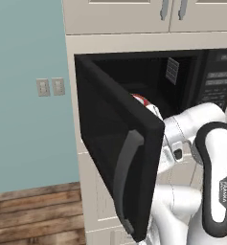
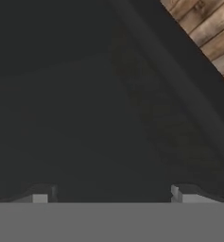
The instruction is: Retrieve the reheated potato from the microwave, then place the potato, cheese, and condiment on the cutting board.
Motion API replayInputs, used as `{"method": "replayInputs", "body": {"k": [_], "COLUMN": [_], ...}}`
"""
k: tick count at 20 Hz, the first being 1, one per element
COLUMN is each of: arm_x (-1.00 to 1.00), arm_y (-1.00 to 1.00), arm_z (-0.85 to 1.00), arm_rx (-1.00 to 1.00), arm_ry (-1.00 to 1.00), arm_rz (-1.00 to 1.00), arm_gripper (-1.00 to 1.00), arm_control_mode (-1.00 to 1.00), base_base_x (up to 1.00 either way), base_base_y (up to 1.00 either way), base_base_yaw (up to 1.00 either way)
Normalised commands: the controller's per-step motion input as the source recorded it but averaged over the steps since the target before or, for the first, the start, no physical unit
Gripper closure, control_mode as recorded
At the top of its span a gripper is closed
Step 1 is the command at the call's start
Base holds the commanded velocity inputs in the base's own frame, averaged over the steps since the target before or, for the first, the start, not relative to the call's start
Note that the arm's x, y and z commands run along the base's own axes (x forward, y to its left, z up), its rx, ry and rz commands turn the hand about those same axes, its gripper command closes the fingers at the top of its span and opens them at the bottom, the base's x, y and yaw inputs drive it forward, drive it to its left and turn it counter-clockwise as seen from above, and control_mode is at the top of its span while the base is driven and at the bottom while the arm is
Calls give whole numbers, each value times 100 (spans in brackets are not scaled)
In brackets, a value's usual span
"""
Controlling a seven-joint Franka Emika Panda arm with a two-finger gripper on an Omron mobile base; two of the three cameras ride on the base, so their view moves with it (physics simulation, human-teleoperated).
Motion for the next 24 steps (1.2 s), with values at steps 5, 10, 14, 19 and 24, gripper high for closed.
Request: {"method": "replayInputs", "body": {"k": [5,10,14,19,24], "arm_x": [2,12,18,10,0], "arm_y": [77,67,5,-39,-58], "arm_z": [-1,-5,-1,8,12], "arm_rx": [-6,-12,-25,-29,-28], "arm_ry": [-4,-11,-10,-2,-21], "arm_rz": [-1,-8,-8,-1,3], "arm_gripper": [-100,-100,-100,-100,-100], "arm_control_mode": [-100,-100,-100,-100,-100], "base_base_x": [0,0,0,0,0], "base_base_y": [0,0,0,0,0], "base_base_yaw": [0,0,0,0,0]}}
